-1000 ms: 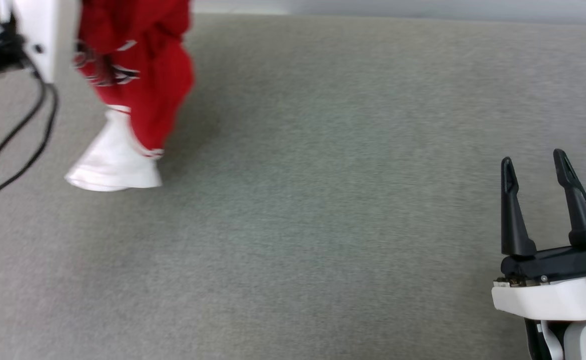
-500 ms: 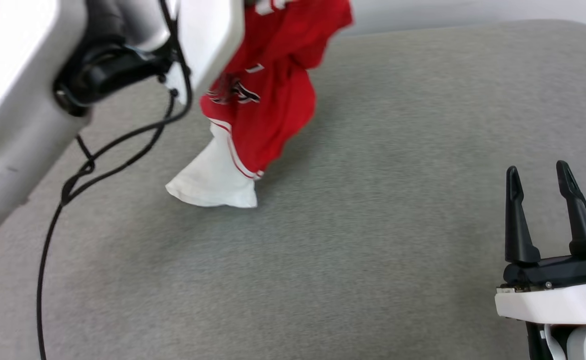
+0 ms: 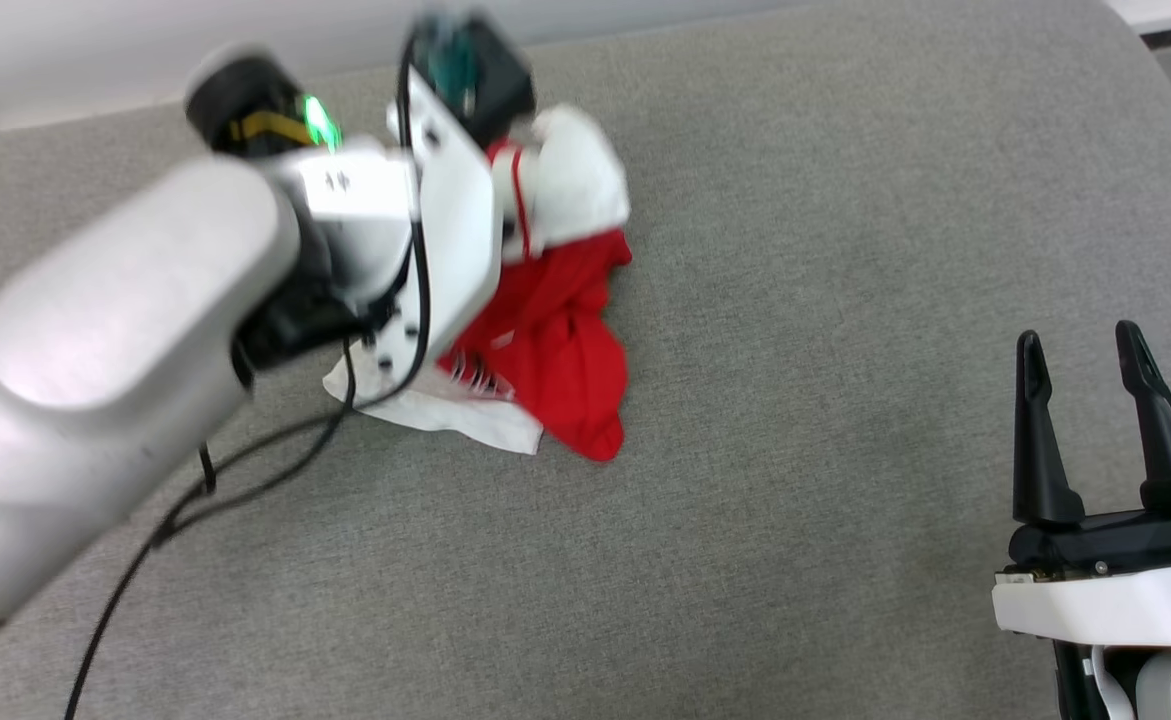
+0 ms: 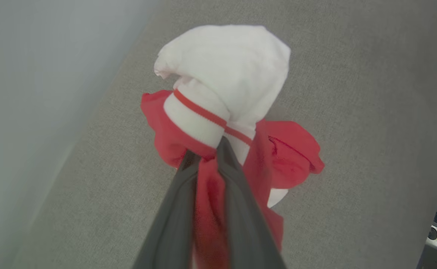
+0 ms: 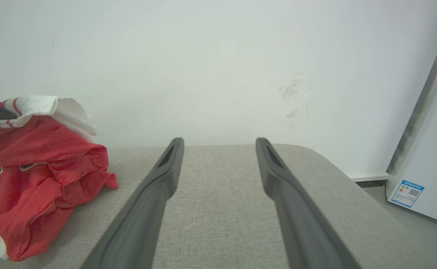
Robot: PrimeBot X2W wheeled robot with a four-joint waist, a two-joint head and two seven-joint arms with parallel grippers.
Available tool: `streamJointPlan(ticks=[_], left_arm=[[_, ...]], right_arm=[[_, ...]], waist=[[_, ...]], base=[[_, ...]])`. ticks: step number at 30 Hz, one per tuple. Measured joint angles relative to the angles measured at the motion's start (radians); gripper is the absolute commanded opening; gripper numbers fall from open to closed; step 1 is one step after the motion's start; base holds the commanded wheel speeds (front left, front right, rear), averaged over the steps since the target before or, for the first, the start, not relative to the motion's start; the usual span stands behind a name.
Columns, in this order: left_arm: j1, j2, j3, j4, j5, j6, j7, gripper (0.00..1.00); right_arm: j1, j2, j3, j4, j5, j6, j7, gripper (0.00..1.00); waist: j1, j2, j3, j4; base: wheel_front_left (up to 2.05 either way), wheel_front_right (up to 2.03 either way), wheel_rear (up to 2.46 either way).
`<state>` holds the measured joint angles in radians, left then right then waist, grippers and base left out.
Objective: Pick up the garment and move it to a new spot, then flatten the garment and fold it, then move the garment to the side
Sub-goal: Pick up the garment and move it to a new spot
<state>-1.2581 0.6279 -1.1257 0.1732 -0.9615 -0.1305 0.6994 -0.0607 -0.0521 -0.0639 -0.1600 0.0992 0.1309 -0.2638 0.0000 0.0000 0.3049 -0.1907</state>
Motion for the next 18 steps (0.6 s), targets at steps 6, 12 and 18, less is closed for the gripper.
streamJointPlan(ticks=[6,12,18], left_arm=[[0.126,-0.023,-0.089,0.072,-0.013,0.000,-0.067,0.00],[0.212,-0.080,-0.133,0.124,-0.017,0.002,-0.115,0.00],[0.204,-0.118,-0.141,0.147,0.008,0.002,-0.229,1.00]], right_arm=[[-0.016,0.000,0.003,0.010,0.003,0.000,0.000,1.00],[-0.023,0.000,0.006,0.020,0.002,0.000,0.000,1.00],[-0.022,0.000,0.003,0.031,-0.005,0.000,0.000,1.00]], waist=[[0.0000,0.0000,0.036,0.000],[0.0000,0.0000,0.050,0.006],[0.0001,0.0000,0.028,0.019]], base=[[0.00,0.00,0.00],[0.00,0.00,0.00],[0.00,0.00,0.00]])
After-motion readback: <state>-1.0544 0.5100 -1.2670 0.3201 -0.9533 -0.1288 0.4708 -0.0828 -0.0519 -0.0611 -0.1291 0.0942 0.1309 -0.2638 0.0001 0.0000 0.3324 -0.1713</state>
